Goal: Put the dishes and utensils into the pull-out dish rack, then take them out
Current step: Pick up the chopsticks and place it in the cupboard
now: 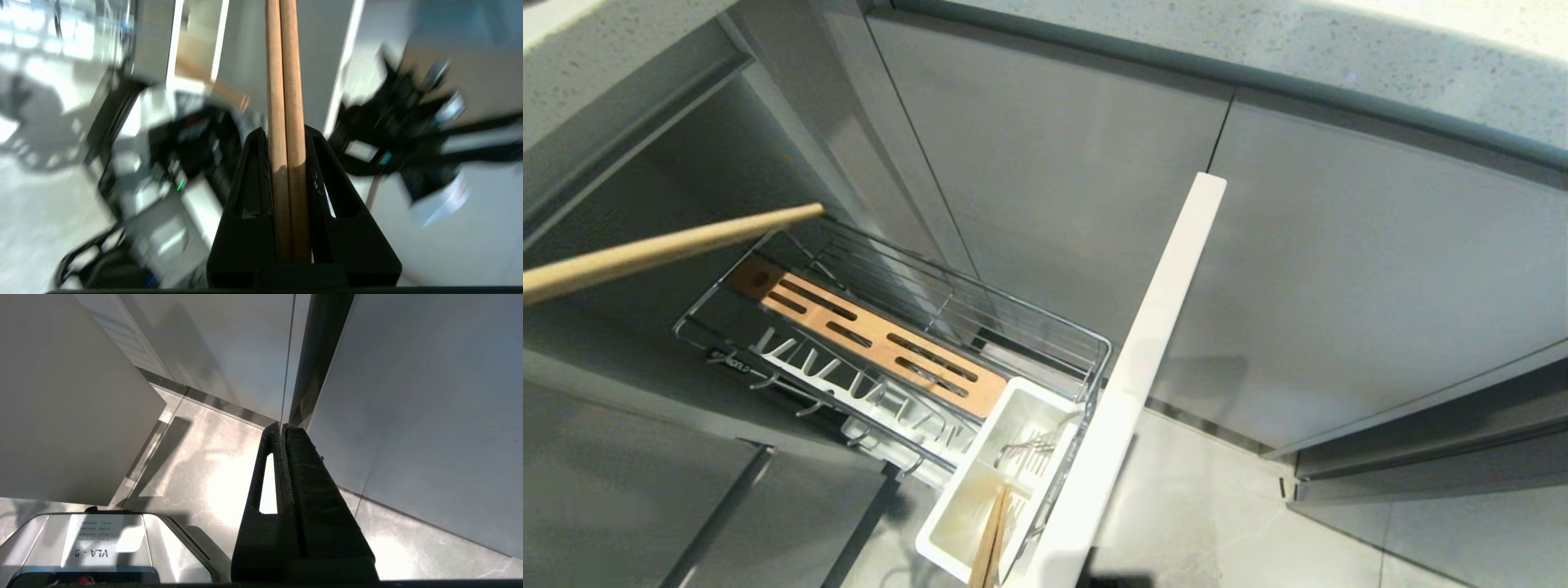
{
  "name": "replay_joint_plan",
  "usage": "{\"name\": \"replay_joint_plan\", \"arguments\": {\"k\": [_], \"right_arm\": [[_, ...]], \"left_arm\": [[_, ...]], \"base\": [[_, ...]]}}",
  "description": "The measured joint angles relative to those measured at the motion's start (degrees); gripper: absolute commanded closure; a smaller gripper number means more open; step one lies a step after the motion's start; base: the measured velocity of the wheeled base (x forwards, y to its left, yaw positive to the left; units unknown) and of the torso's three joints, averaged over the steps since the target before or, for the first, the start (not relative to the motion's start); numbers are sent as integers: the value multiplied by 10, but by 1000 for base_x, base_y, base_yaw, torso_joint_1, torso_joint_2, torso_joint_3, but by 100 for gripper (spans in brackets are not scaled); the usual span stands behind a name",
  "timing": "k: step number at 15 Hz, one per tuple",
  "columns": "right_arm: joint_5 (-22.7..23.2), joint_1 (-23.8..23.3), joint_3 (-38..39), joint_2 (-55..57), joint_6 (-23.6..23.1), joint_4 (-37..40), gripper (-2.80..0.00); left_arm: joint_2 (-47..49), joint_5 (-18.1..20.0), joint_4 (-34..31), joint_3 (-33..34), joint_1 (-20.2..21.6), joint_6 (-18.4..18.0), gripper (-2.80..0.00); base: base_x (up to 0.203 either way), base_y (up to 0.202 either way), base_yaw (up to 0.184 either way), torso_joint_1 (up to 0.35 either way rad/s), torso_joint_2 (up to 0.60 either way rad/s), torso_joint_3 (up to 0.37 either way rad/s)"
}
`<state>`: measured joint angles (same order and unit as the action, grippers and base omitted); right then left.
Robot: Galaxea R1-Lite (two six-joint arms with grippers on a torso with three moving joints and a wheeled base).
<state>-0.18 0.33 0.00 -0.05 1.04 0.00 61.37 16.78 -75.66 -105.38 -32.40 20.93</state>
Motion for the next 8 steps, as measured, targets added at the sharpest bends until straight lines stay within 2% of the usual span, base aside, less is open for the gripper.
{"name": "replay_joint_plan", "arguments": {"k": [4,6,8], "right_arm": [[0,0,0,0,0,0,0],[0,0,0,0,0,0,0],[0,0,0,0,0,0,0]], "left_arm": [[25,54,-107,-5,0,-111,0],[39,56,-114,-4,1,-152,0],[49,33,-115,6,1,-163,0]], "base": [[0,0,0,0,0,0],[0,0,0,0,0,0],[0,0,0,0,0,0]]}}
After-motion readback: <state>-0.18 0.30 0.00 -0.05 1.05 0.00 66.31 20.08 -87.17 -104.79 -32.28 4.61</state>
